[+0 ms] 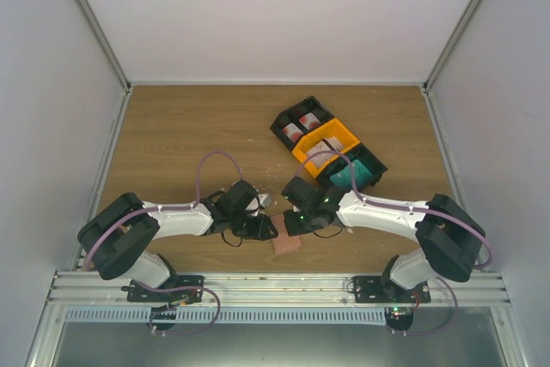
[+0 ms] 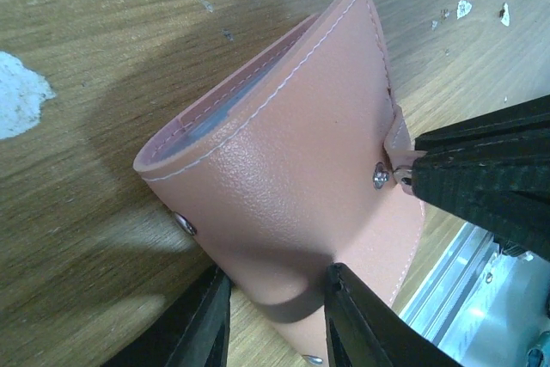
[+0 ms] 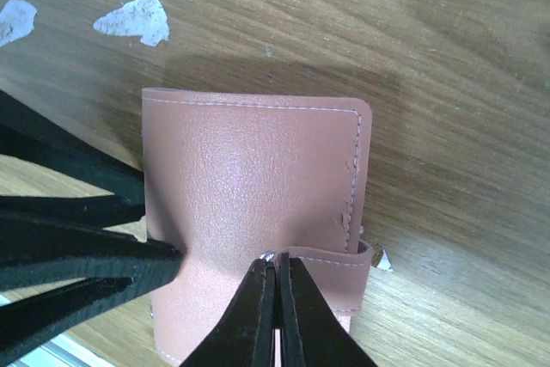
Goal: Put the credit cards into the card holder
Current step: Close the card holder at the center of the board.
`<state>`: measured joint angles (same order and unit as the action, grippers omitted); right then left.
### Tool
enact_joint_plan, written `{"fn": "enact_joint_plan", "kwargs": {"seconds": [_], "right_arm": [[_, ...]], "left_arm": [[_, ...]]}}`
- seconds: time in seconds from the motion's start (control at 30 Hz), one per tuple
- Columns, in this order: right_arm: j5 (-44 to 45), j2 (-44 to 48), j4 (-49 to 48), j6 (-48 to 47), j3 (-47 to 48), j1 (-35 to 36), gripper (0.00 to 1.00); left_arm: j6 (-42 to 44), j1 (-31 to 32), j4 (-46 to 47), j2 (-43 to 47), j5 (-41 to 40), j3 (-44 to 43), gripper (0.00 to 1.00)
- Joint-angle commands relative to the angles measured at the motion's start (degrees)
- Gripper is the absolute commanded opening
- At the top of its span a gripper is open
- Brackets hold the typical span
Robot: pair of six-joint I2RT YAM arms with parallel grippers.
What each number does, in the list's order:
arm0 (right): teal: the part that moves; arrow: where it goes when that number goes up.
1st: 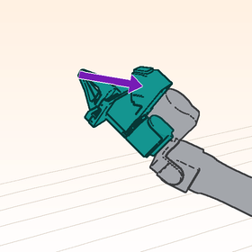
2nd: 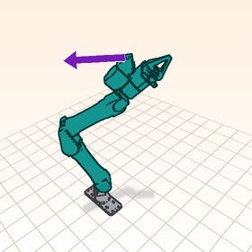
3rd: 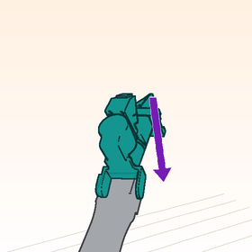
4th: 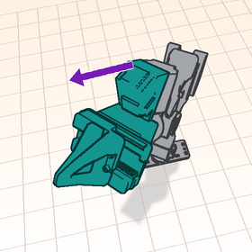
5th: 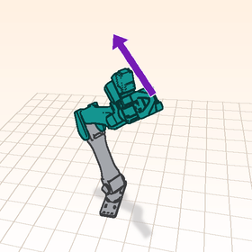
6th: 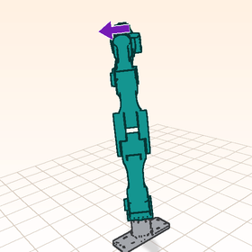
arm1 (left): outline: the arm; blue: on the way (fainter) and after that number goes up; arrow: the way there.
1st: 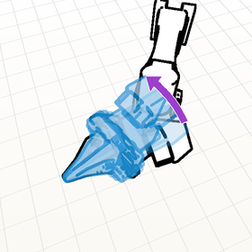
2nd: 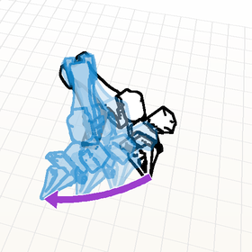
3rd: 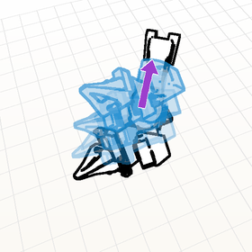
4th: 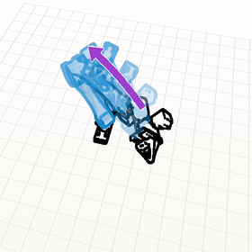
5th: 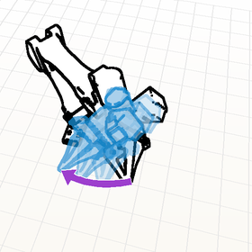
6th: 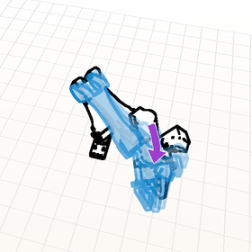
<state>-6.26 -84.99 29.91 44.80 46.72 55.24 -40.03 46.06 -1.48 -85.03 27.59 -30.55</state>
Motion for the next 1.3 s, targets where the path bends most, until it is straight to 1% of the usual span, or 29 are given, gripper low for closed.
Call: {"fn": "enact_joint_plan", "kwargs": {"seconds": [0.0,0.2,0.4,0.57,0.67,0.97,1.17,1.27], "right_arm": [[1.3,1.9,0.1,0.7,0.5,0.5,0.00],[1.7,0.5,-0.2,0.2,0.7,0.6,0.00],[3.8,-1.2,2.4,-0.6,2.0,1.1,0.00],[3.6,-2.4,2.8,-1.4,2.7,1.8,0.00],[3.0,-3.4,3.0,-1.7,3.2,2.1,0.00],[5.0,-6.5,5.8,-2.2,6.0,3.8,0.00],[5.4,-9.0,8.5,-2.2,8.0,5.6,0.00],[5.2,-9.7,8.9,-2.2,8.2,6.1,0.01]], "left_arm": [[0.0,1.0,-2.7,-0.9,-1.9,1.8,0.34],[0.1,1.0,-2.7,-1.2,-1.8,1.7,0.34],[-0.1,1.1,-2.5,-1.5,-1.8,1.6,0.33],[-0.2,1.1,-2.2,-1.6,-1.9,1.6,0.33],[-0.2,1.2,-1.9,-1.6,-1.9,1.7,0.30],[-0.3,1.2,-1.3,-1.9,-1.7,2.0,0.26],[-0.5,1.2,-0.3,-2.4,-1.5,2.2,0.17],[-0.6,1.2,-0.2,-2.5,-1.5,2.3,0.16]]}}
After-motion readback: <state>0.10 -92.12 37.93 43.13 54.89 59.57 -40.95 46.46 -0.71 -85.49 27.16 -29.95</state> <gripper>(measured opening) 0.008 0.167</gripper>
